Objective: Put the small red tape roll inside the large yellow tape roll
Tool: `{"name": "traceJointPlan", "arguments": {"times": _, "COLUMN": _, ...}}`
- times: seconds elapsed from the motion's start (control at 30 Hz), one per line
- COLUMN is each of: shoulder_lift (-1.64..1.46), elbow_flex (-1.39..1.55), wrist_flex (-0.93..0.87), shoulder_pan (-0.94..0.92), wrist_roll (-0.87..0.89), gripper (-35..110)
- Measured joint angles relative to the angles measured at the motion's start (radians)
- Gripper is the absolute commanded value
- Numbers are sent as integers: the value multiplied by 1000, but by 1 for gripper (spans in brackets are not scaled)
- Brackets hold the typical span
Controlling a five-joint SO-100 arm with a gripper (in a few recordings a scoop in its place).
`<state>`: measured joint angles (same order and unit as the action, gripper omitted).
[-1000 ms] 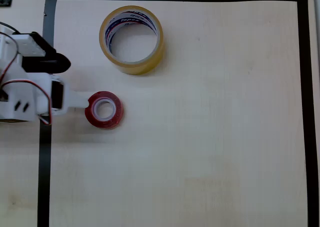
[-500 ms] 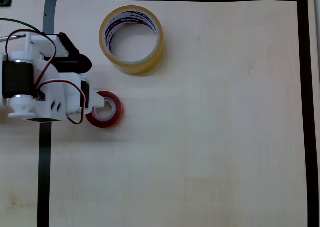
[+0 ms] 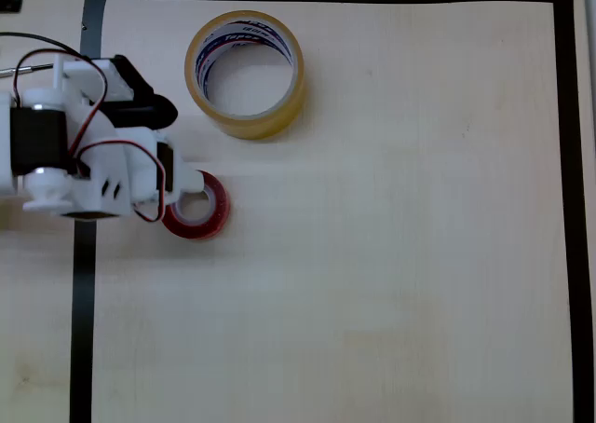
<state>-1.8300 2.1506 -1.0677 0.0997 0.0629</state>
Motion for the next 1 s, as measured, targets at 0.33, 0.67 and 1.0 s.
{"name": "traceJointPlan", "arguments": {"times": 0.33, "shoulder_lift": 0, "elbow_flex": 83, "wrist_flex": 95, "shoulder_pan": -6, "wrist_roll": 0, "gripper": 15}}
{"name": "traceJointPlan", "arguments": {"times": 0.67, "shoulder_lift": -20, "elbow_flex": 156, "wrist_flex": 170, "shoulder_pan": -23, "wrist_roll": 2, "gripper": 15}}
{"name": "traceJointPlan", "arguments": {"times": 1.0, "shoulder_lift": -49, "elbow_flex": 186, "wrist_flex": 187, "shoulder_pan": -21, "wrist_roll": 0, "gripper": 14}}
